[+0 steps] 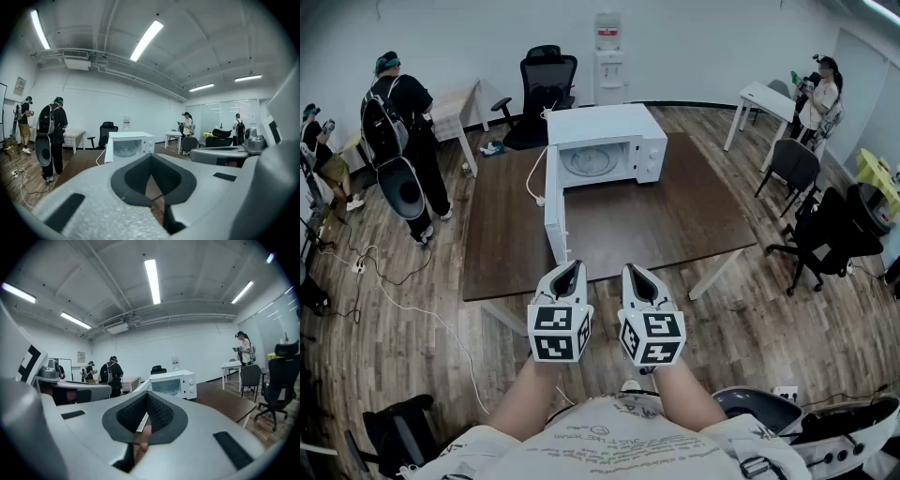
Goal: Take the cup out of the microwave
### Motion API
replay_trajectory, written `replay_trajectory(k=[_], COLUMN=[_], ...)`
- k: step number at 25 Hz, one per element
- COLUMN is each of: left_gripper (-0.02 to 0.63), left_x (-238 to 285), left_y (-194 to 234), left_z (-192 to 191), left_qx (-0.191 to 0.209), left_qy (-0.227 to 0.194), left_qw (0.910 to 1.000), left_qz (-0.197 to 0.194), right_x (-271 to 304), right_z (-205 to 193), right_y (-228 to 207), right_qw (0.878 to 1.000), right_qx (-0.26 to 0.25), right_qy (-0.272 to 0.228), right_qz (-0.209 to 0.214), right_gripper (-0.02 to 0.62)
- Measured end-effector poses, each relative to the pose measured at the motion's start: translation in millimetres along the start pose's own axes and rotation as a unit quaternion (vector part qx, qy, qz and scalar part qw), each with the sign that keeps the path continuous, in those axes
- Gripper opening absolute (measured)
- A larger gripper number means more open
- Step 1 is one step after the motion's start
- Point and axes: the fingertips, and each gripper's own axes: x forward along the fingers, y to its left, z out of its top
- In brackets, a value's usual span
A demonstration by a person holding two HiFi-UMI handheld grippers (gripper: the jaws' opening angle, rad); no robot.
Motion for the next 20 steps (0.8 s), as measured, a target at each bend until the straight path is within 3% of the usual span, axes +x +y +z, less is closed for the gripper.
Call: replay_trajectory(k=[11, 20], left_gripper=[0.015, 0.015], left_x=[18, 47], left_y=[-12, -37], left_z=[-1, 0], left_qx=[0.004, 0.009], left_qy=[0.007, 0.014], left_qw=[0.9999, 0.9996], left_qz=[0.014, 0.022], right_x=[7, 12], right_z=[9, 11], right_y=[-22, -51], right_qw=[0.999, 0.999], right_qx=[0.024, 0.016], right_qy=[-0.017, -0.012], right_qz=[0.022, 0.04], right_gripper=[0.012, 0.012])
